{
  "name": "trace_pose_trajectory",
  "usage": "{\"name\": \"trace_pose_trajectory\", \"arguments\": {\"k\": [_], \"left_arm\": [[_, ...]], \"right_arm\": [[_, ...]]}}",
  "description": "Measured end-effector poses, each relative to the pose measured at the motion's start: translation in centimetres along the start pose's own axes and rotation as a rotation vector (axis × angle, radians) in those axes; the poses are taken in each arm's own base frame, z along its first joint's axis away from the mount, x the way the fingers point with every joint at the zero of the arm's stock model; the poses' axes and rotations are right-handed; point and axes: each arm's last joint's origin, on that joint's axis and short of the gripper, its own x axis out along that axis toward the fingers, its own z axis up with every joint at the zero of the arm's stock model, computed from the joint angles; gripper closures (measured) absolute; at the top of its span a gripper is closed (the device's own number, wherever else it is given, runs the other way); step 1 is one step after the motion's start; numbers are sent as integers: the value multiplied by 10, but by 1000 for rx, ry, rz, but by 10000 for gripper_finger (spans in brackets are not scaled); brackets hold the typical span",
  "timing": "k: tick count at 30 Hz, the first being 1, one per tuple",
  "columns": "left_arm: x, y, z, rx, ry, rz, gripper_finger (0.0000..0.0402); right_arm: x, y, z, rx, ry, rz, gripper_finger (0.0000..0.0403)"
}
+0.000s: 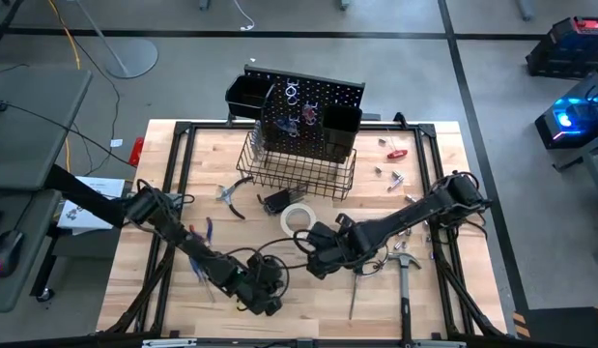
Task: Hang tools onto peg board
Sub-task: Hang the wrench on the peg board
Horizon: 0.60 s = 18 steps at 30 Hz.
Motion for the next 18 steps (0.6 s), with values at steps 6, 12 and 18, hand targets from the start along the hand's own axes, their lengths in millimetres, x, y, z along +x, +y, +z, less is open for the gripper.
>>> {"name": "trace_pose_trajectory", "arguments": {"k": [6,12,18], "left_arm": [[-35,-4,-36,111,135,55,401],[-74,3,-63,129,243,144,401],[-127,0,-53,43,107,45,401]], "right_arm": [[-8,10,-14,77,-14,11,403],[-13,19,-22,113,-38,42,403],[-14,23,-21,126,-57,74,403]]}}
